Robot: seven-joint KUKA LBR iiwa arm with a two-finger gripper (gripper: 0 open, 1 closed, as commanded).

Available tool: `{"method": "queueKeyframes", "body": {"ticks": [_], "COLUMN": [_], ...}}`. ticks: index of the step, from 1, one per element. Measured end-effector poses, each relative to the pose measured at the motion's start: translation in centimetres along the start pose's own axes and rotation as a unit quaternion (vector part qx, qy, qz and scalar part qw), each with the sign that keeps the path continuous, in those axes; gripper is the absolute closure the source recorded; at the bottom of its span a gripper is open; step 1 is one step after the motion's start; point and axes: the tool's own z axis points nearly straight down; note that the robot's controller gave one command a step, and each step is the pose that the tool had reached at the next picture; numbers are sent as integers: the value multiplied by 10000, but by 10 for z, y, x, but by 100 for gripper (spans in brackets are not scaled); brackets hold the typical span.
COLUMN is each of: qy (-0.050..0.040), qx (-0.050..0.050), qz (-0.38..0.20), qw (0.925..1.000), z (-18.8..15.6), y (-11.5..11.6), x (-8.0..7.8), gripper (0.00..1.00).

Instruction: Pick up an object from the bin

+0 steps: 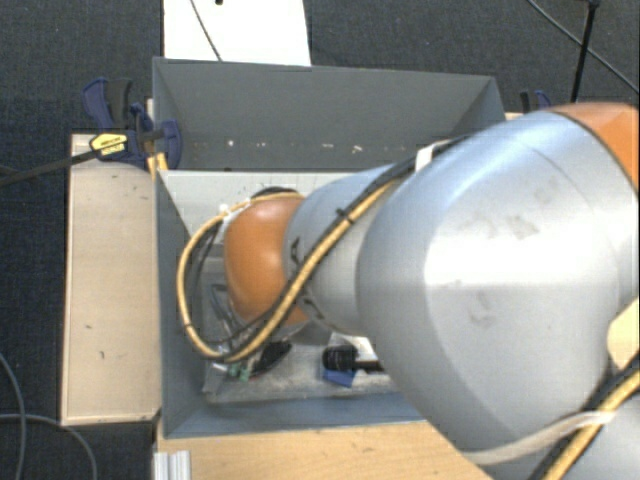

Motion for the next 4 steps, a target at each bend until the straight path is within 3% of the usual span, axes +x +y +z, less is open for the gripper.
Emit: {"method": "queueKeyframes", "body": {"ticks": [1,2,3,4], "qy": [0,2,-9,-20], "qx": [6,0,-14,-30], "qz": [1501,1501,1484,1467], "qw": [9887,9887,9889,9892], "z": [-1,-1,-41,-104], "y": [-24,-23,-23,-22], "x": [-2,-2,-2,-3], "gripper": [0,100,100,100]}}
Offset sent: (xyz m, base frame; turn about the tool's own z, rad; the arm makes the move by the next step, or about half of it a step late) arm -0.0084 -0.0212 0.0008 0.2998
